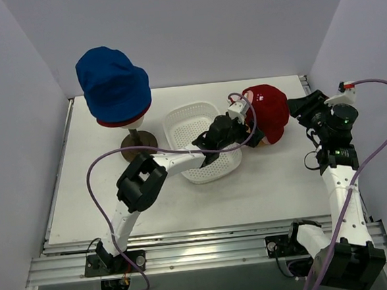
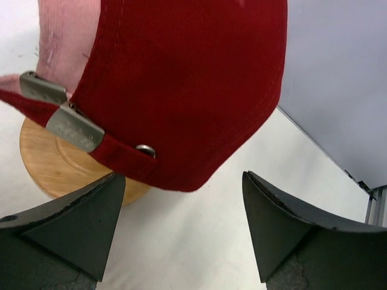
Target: Stack the hats
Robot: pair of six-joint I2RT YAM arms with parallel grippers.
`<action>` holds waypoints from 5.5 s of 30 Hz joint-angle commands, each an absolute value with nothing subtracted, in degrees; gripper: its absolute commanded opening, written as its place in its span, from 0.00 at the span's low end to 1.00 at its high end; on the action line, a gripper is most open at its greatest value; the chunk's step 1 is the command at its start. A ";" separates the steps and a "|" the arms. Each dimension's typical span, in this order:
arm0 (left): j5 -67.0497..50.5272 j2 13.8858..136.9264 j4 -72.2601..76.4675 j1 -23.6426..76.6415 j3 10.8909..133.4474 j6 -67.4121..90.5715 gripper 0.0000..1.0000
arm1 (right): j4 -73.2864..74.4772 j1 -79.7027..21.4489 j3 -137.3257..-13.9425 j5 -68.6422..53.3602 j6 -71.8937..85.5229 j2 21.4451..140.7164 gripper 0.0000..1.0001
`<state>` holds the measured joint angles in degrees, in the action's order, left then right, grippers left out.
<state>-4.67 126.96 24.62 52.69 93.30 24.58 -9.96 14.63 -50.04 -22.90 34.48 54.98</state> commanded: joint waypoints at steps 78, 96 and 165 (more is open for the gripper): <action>-5.98 121.99 28.12 46.93 92.91 27.95 0.70 | -31.20 21.89 -57.65 -23.73 39.55 102.47 0.20; -4.48 121.55 24.61 47.72 91.76 28.30 0.28 | -36.12 19.34 -61.88 -26.98 41.92 114.17 0.08; -0.53 139.75 0.70 42.54 125.26 24.08 0.59 | -41.48 21.36 -48.78 -29.09 42.28 105.12 0.07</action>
<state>-0.49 139.24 1.85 43.03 124.57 23.75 -39.90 20.99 -49.15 -27.92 43.29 108.38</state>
